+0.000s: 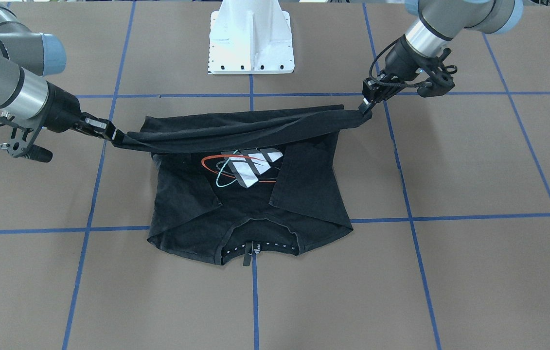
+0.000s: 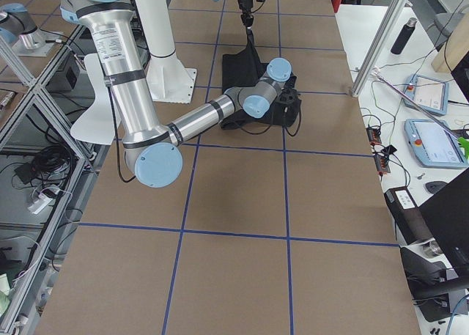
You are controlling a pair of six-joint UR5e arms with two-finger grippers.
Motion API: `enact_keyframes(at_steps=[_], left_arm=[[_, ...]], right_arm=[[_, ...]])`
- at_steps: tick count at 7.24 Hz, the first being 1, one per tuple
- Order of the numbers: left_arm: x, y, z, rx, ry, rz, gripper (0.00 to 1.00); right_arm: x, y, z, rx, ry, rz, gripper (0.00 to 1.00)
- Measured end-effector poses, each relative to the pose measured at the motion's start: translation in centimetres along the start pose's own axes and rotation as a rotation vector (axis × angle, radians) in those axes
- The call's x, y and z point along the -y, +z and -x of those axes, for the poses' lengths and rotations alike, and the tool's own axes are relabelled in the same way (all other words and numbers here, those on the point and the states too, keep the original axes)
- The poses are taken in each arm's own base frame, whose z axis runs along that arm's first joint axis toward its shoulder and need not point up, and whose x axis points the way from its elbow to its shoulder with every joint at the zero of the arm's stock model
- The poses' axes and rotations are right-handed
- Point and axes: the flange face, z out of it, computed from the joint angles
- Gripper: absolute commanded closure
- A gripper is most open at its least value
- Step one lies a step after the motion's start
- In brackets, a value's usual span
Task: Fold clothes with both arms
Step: 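Lay the hem over the shirt near the collar with both grippers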
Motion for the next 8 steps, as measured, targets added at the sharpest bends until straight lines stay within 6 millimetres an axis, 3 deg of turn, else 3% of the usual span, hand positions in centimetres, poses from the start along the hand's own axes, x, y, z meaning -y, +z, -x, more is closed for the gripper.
enact_keyframes(at_steps=[2, 5, 8], left_arm=[[1.0, 0.9, 0.3, 0.015, -0.013, -0.011, 1.0], [2.1, 1.2, -1.0, 0.003, -0.032, -0.026, 1.0], [3.6, 3.1, -4.4, -0.016, -0.093, -0.037, 1.0]], right_arm=[[1.8, 0.3, -0.2, -0.011, 0.021, -0.011, 1.0], [2.1, 0.3, 0.5, -0.008, 0.02, -0.014, 1.0], [1.8, 0.4, 2.7, 0.006, -0.001, -0.02, 1.0]])
